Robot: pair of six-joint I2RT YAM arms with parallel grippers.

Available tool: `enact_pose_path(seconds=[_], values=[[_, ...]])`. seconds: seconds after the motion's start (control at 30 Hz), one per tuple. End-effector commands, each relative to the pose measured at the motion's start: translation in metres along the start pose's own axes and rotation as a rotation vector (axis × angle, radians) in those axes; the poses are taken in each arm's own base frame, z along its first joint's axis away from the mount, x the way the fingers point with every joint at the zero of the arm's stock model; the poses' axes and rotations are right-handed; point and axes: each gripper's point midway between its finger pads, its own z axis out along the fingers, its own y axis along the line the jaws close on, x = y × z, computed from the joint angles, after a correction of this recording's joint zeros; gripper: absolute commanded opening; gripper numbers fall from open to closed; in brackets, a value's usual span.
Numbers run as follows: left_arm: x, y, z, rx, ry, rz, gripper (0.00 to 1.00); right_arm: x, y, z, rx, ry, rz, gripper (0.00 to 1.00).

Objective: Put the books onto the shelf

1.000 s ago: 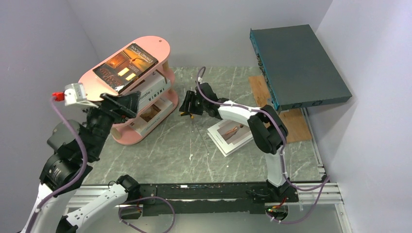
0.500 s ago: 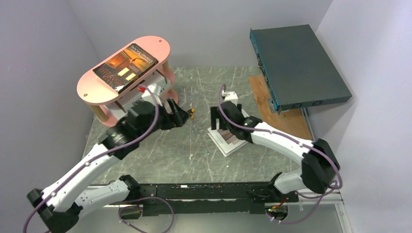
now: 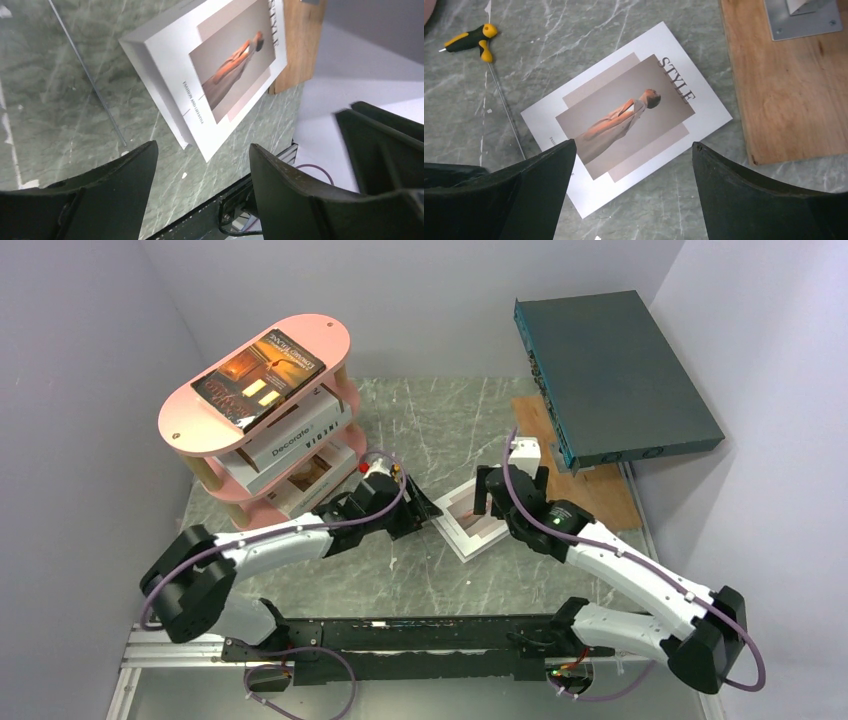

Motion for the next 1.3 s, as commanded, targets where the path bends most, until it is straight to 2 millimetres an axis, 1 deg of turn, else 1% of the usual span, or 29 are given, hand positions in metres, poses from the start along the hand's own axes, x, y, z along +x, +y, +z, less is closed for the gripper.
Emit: enact_pose_path(seconds=[0.0, 0.07, 0.13, 0.23, 0.3, 0.47, 0.57, 0.7, 0.9, 1.03, 1.13, 1.27], values=[[0.003, -0.048, 0.012, 0.249, 0.015, -0.167, 0.74, -0.013, -0.021, -0.015, 0.051, -0.068, 0.053, 0.89], [0.006, -0.044, 0.022, 0.245, 0.024, -0.171, 0.75, -0.016, -0.022, -0.019, 0.043, -0.089, 0.07, 0.89], [0.007, -0.049, 0.027, 0.281, 0.022, -0.167, 0.76, -0.018, -0.024, -0.02, 0.038, -0.099, 0.075, 0.89], [0.009, -0.043, 0.039, 0.25, 0.03, -0.156, 0.76, -0.017, -0.025, -0.02, 0.05, -0.091, 0.071, 0.89], [0.014, -0.036, 0.044, 0.222, 0.05, -0.169, 0.76, -0.016, -0.025, -0.02, 0.052, -0.087, 0.073, 0.89], [0.019, -0.022, 0.047, 0.215, 0.053, -0.212, 0.76, -0.016, -0.023, -0.02, 0.033, -0.092, 0.078, 0.89], [0.022, -0.016, 0.055, 0.183, 0.063, -0.193, 0.76, -0.014, -0.02, -0.018, 0.028, -0.084, 0.077, 0.89], [0.027, -0.017, 0.067, 0.195, 0.082, -0.185, 0.75, -0.015, -0.015, -0.015, 0.019, -0.082, 0.072, 0.89], [0.028, -0.015, 0.073, 0.216, 0.081, -0.188, 0.71, -0.017, -0.013, -0.014, 0.012, -0.083, 0.07, 0.9], [0.03, -0.016, 0.077, 0.236, 0.083, -0.196, 0.65, -0.014, -0.013, -0.014, 0.012, -0.078, 0.068, 0.9], [0.03, -0.02, 0.079, 0.268, 0.089, -0.204, 0.61, -0.012, -0.015, -0.014, 0.016, -0.073, 0.069, 0.9], [0.032, -0.02, 0.079, 0.268, 0.093, -0.202, 0.46, -0.012, -0.014, -0.013, 0.012, -0.07, 0.07, 0.9]])
